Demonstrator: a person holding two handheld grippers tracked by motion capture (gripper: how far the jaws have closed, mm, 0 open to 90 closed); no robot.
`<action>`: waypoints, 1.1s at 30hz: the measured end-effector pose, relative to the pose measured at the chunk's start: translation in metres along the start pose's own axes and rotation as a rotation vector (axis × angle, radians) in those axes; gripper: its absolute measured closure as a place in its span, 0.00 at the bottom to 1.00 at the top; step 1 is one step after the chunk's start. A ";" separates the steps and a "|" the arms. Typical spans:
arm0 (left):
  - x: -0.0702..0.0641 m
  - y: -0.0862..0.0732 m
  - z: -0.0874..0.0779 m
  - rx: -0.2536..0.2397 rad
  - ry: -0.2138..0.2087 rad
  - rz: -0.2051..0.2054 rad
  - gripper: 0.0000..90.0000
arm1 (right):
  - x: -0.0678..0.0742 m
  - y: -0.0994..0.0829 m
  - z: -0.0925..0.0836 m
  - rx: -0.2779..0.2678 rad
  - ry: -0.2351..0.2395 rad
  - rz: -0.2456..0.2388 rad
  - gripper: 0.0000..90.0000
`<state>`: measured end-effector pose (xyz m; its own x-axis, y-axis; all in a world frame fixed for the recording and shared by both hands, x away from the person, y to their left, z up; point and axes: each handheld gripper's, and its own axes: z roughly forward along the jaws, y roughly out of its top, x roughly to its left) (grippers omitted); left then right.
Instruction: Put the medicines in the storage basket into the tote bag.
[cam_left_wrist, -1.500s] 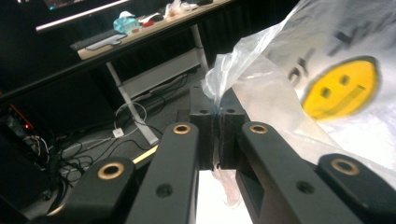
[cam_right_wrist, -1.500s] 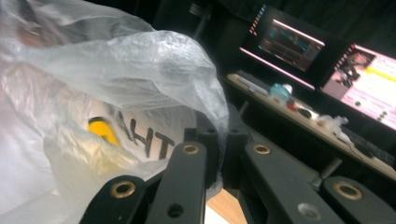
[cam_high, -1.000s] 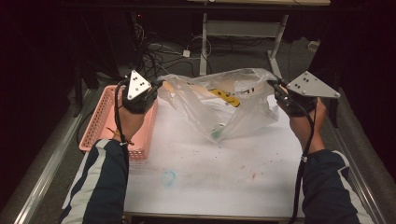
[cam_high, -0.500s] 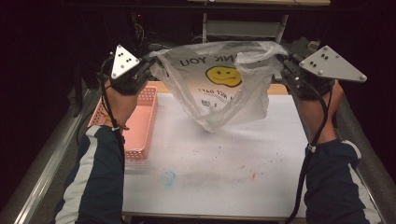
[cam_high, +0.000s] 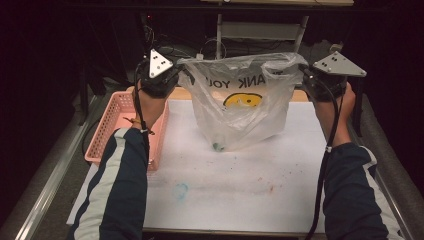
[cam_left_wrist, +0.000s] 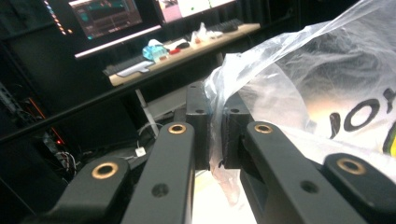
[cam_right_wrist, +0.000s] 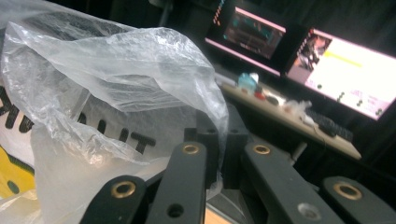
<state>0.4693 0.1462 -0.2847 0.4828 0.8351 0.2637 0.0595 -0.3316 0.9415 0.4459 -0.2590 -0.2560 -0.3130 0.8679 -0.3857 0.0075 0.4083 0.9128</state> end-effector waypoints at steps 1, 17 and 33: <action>-0.002 -0.001 0.003 0.005 0.000 0.000 0.92 | -0.002 -0.003 0.003 0.009 0.001 0.009 1.00; -0.020 -0.022 -0.009 -0.030 -0.081 -0.097 0.44 | -0.028 -0.051 0.045 0.207 -0.091 0.046 1.00; -0.114 -0.075 0.010 0.104 -0.336 0.054 0.47 | -0.020 -0.068 0.053 0.228 -0.072 0.061 0.98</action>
<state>0.4186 0.0711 -0.3873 0.7472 0.6298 0.2122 0.1067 -0.4288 0.8971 0.5024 -0.2890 -0.3172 -0.2370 0.9074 -0.3470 0.2405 0.4009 0.8840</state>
